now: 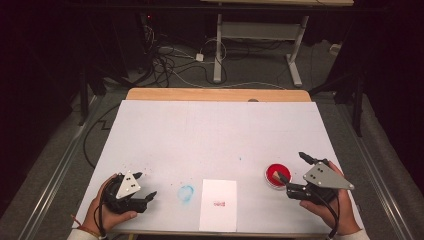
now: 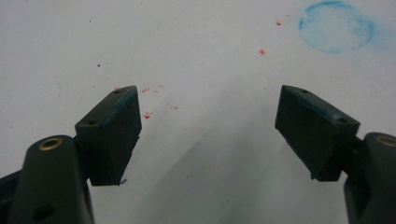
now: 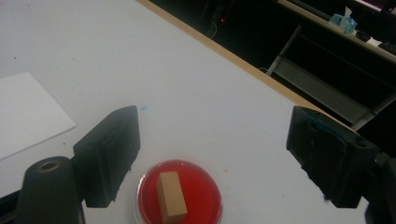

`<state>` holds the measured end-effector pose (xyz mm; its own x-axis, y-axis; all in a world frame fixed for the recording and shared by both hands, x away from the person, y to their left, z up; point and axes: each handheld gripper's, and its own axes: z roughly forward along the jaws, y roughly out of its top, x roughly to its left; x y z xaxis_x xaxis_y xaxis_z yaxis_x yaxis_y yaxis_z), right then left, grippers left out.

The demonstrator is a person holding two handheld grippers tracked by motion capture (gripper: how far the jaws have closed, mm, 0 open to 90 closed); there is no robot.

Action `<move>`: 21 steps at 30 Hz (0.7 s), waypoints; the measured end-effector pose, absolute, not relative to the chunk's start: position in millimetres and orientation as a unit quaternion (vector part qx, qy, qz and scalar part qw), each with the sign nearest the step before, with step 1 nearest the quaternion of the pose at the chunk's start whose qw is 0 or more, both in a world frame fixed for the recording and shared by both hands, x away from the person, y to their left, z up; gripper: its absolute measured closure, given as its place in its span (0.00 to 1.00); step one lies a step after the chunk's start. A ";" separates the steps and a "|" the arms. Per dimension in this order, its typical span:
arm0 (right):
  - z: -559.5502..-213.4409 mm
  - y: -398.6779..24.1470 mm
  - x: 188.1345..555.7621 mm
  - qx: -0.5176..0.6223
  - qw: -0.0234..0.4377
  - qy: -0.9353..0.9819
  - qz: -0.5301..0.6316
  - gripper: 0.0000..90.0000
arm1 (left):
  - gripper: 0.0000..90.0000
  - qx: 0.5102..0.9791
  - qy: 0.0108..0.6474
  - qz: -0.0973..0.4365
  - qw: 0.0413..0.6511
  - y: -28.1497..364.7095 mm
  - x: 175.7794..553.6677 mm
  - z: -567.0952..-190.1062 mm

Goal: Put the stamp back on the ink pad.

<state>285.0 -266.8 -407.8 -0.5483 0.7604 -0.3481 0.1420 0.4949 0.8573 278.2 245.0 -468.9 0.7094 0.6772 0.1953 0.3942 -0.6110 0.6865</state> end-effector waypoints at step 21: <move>-448.3 -298.6 275.4 0.325 0.363 0.771 0.411 0.20 | 0.21 0.854 0.311 0.241 0.341 245.2 274.0 -460.7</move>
<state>275.4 -298.6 -448.3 -0.5260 0.7989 -0.2917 0.2019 0.4505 0.8696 274.0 245.2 -460.7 0.6902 0.6958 0.1985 0.3675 -0.5735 0.7322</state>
